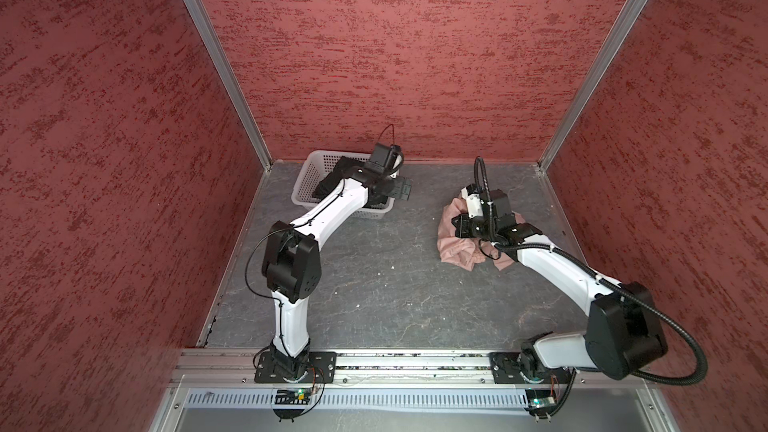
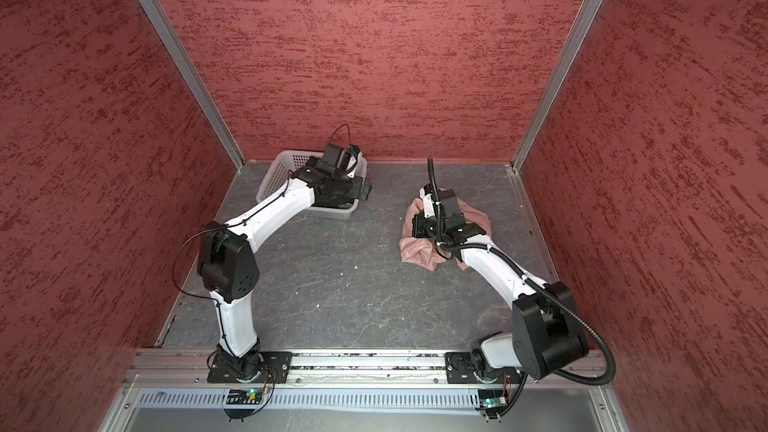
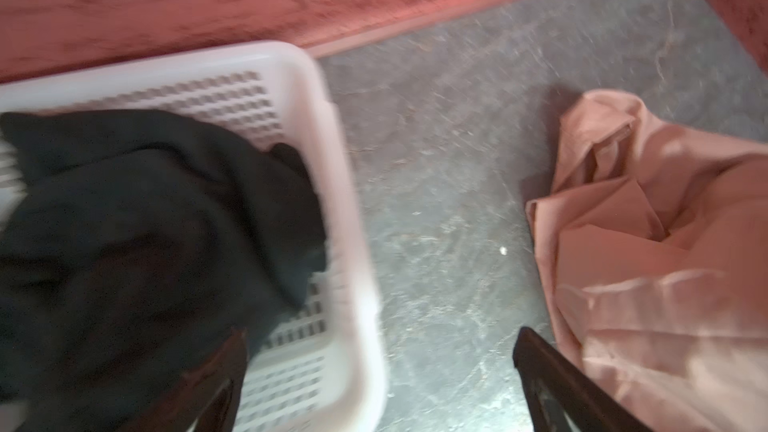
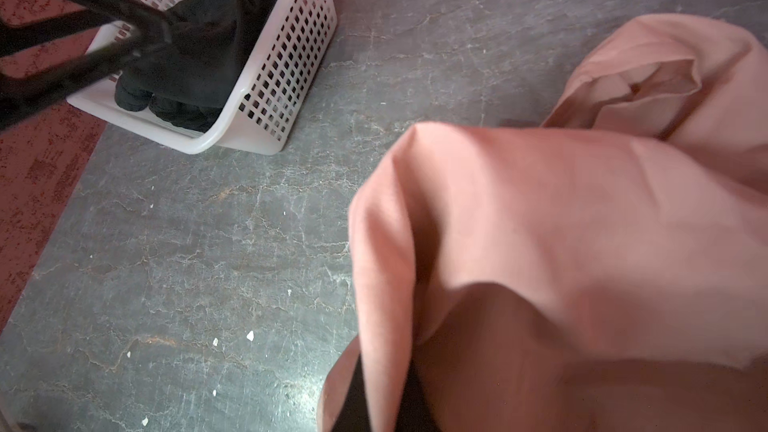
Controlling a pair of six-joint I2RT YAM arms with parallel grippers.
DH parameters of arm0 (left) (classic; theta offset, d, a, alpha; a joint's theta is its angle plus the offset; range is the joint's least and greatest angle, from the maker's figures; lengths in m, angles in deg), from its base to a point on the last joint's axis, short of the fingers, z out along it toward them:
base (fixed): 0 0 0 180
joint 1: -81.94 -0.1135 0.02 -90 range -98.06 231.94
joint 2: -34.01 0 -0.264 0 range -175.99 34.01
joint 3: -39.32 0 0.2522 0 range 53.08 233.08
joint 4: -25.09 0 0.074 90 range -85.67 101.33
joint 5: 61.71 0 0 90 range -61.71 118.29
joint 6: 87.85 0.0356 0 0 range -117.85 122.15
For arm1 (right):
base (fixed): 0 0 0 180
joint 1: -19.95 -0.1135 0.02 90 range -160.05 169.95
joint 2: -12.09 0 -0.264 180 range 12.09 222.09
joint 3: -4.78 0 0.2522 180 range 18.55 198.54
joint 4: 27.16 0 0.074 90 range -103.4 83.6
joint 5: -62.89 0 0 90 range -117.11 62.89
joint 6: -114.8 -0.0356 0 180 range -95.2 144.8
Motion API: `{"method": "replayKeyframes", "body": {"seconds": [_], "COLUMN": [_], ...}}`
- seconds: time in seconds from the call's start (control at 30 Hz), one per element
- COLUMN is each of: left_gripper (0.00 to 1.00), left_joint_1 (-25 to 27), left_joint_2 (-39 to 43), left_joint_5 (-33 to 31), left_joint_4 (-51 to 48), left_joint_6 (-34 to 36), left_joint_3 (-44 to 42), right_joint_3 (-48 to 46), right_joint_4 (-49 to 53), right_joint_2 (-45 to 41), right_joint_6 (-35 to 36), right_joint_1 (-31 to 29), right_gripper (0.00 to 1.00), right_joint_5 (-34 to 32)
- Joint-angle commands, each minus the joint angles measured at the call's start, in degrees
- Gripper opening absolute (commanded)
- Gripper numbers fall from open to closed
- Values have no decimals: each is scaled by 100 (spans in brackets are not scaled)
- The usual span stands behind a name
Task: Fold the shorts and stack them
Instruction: 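Push the basket farther from the robot with the left gripper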
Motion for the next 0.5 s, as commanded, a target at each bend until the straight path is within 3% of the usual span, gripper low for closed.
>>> {"method": "replayKeyframes", "body": {"seconds": [0.0, 0.2, 0.47], "left_gripper": [99, 99, 99], "left_joint_1": [33, 20, -199], "left_joint_2": [-690, -1255, -1525], "left_joint_5": [-762, -1037, -1137], "left_joint_4": [-600, -772, -633], "left_joint_6": [0, 46, 145], "left_joint_3": [612, 1196, 1191], "right_joint_3": [-78, -326, -327], "right_joint_4": [-43, 30, 81], "right_joint_2": [-391, -782, -734], "right_joint_6": [-33, -143, -129], "right_joint_1": [-5, -10, -9], "right_gripper": [0, 0, 0], "right_joint_5": [-140, -224, -137]}}
